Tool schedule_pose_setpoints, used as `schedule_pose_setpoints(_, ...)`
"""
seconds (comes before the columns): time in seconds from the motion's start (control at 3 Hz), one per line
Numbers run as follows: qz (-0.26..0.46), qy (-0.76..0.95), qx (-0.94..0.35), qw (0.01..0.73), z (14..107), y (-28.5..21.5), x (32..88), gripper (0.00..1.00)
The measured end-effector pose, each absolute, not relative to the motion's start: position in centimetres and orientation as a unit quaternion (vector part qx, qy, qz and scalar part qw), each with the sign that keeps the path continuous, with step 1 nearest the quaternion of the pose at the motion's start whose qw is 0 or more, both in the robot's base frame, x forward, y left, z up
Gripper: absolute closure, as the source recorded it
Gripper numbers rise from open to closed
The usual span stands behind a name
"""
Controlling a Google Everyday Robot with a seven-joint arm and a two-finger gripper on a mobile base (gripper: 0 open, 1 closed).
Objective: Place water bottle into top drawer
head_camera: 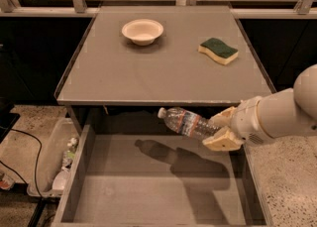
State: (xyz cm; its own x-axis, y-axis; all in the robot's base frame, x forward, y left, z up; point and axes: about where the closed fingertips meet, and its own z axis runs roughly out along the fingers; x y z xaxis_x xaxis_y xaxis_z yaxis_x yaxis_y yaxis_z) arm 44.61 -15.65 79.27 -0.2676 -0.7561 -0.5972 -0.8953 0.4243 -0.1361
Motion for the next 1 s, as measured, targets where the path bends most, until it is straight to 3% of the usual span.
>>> schedule_pose_setpoints(1.0, 0.115, 0.804, -0.507, 0.289, 67.8, -11.7, 46.3, 1.0)
